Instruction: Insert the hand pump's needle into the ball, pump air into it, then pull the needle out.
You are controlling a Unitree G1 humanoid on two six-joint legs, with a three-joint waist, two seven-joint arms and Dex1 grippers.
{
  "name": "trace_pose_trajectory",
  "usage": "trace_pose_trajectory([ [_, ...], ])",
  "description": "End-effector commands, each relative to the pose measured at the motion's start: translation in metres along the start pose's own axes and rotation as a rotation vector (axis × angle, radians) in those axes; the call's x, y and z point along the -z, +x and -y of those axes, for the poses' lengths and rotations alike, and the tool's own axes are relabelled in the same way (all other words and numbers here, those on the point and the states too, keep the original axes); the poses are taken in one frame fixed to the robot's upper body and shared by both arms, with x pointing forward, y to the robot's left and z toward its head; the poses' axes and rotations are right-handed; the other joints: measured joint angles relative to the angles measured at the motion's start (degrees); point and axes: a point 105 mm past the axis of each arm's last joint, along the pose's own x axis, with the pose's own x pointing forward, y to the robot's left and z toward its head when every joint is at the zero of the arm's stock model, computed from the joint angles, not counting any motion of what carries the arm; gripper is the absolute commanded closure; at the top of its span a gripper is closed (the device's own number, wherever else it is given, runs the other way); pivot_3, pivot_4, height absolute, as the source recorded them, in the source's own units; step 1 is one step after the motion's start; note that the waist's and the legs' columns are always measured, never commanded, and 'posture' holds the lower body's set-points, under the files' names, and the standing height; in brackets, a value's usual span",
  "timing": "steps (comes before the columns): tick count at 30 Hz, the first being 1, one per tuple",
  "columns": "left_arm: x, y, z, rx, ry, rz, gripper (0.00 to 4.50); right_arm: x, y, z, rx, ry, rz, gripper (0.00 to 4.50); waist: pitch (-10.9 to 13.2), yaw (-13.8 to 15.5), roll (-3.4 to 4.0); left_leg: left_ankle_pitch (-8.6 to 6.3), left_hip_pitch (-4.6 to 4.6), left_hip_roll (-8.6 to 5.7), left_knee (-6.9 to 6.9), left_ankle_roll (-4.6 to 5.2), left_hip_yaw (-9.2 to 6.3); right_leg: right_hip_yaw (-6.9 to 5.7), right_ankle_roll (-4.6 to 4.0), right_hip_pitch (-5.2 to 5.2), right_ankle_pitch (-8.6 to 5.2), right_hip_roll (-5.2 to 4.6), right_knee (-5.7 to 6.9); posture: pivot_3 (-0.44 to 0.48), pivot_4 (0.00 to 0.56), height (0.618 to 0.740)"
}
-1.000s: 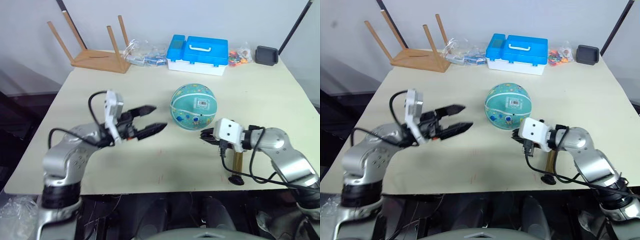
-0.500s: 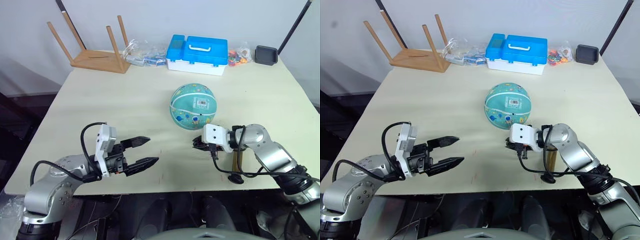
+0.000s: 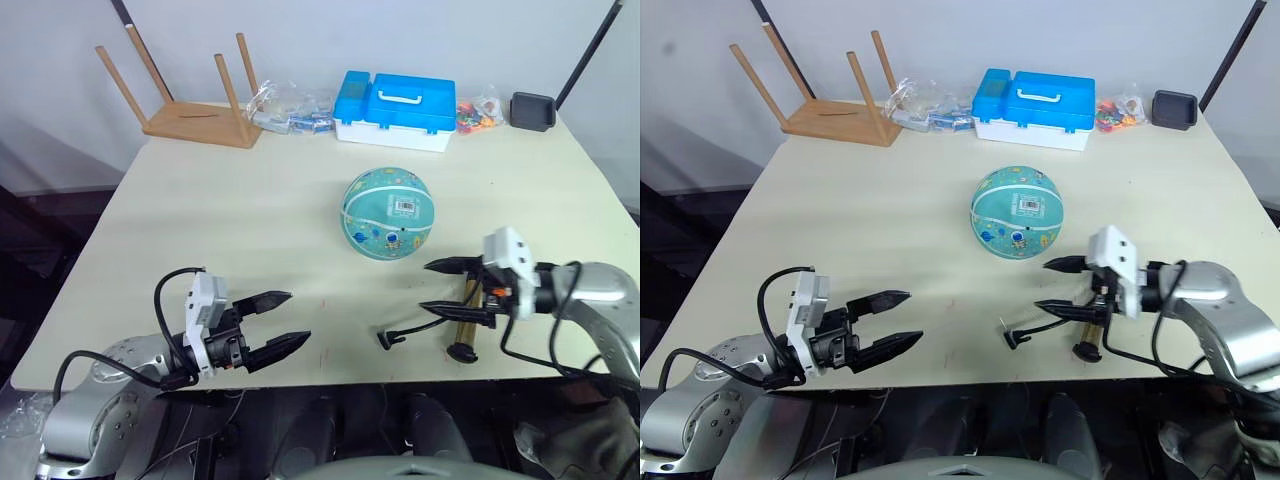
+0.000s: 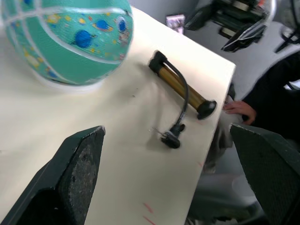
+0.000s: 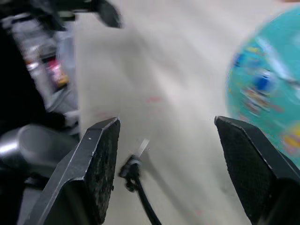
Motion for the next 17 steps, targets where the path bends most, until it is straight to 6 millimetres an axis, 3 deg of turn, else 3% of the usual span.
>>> trace_pose_trajectory([
  [1, -0.004, -0.009, -0.007, -0.097, 0.018, 0.031, 0.0, 0.0, -0.035, 0.01, 0.156, -0.015, 0.028, 1.12, 0.03, 0.01, -0.06, -0.05, 0.03, 0.01, 0.0, 0.07, 0.09, 0.04, 0.01, 0.01, 0.0, -0.02, -0.01, 0.0, 0.15, 0.74],
  [10, 0.026, -0.035, -0.015, -0.271, -0.052, -0.023, 0.0, 0.057, -0.101, 0.006, 0.396, 0.032, -0.042, 1.12, 0.06, -0.2, -0.08, -0.29, 0.37, 0.33, 0.01, 0.28, 1.0, 0.25, 0.4, 0.02, -0.03, -0.1, -0.11, 0.0, 0.15, 0.74],
  [17, 0.032, -0.042, -0.021, -0.32, -0.069, -0.018, 0.0, 0.085, -0.118, 0.004, 0.451, 0.045, -0.084, 1.12, 0.07, -0.21, -0.1, -0.3, 0.45, 0.59, 0.05, 0.28, 1.34, 0.25, 0.42, 0.02, -0.06, -0.12, -0.14, 0.0, 0.15, 0.74],
])
